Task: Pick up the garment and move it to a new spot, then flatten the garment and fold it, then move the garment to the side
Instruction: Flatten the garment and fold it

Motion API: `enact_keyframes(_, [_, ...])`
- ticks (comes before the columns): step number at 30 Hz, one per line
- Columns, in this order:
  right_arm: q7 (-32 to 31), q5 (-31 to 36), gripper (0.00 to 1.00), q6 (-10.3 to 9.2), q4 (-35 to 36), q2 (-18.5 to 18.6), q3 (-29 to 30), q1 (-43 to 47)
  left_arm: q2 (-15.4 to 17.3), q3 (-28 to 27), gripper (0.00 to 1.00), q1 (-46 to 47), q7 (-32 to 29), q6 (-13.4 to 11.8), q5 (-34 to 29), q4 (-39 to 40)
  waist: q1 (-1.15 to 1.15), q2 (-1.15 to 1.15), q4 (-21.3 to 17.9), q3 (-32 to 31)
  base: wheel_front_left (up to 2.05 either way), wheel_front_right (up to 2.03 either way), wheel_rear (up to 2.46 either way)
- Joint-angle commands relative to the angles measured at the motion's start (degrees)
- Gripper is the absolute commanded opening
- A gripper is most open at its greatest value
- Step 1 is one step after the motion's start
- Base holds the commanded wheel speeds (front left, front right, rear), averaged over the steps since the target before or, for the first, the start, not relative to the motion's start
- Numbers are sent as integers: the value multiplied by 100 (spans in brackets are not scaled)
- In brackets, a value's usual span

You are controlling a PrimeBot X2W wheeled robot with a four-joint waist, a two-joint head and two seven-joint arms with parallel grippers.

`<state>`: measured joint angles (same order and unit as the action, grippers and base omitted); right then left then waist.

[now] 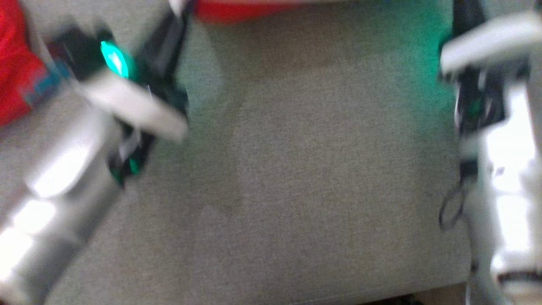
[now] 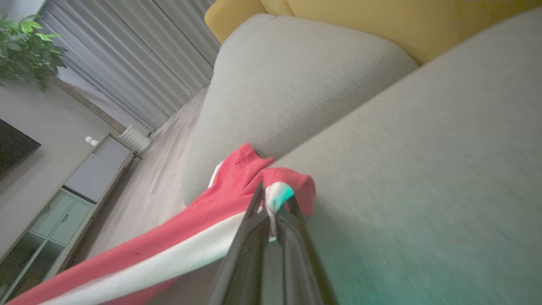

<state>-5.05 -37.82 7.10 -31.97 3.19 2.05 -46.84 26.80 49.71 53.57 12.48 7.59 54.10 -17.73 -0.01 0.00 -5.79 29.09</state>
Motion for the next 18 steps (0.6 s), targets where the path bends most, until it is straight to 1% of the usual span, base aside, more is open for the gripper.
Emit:
enact_keyframes(1, [53, -9, 0, 39, 412, -31, -54, 252, 269, -147, 0, -103, 102, -11, 10, 268, 1, 0, 73, -214, 0, 0, 0])
enact_keyframes(4, [-34, -6, 0, 39, 1225, -31, 70, 1516, 369, 22, 0, -1069, 204, -11, 112, 725, 1, 0, 182, -589, 0, 0, 0])
enact_keyframes(6, [-170, -10, 0, 39, 1889, -31, 268, 2381, 416, 66, 0, -1719, 231, -73, 131, 1060, 1, 0, 250, -857, 0, 0, 0])
enact_keyframes(10, [-531, -251, 0, 39, 3323, -31, 689, 4139, 542, 0, 0, -3028, 248, -459, 258, 1809, 1, 0, 311, -1349, 0, 0, 0])
enact_keyframes(13, [-771, -493, 0, 39, 4366, -31, 864, 5344, 653, -221, 0, -3914, 250, -797, 360, 2454, 1, 0, 347, -1485, 0, 0, 0])
enact_keyframes(15, [-830, -671, 0, 39, 4943, -31, 931, 5960, 700, -379, 0, -4362, 250, -976, 360, 2856, 1, 0, 384, -1481, 0, 0, 0])
enact_keyframes(16, [-847, -729, 0, 39, 5172, -31, 961, 6170, 693, -464, 0, -4535, 251, -1008, 381, 3027, 1, 0, 402, -1455, 0, 0, 0])
enact_keyframes(18, [-916, -846, 0, 39, 5455, -31, 981, 6323, 687, -569, 0, -4725, 251, -982, 426, 3273, 1, 0, 442, -1380, 0, 0, 0])
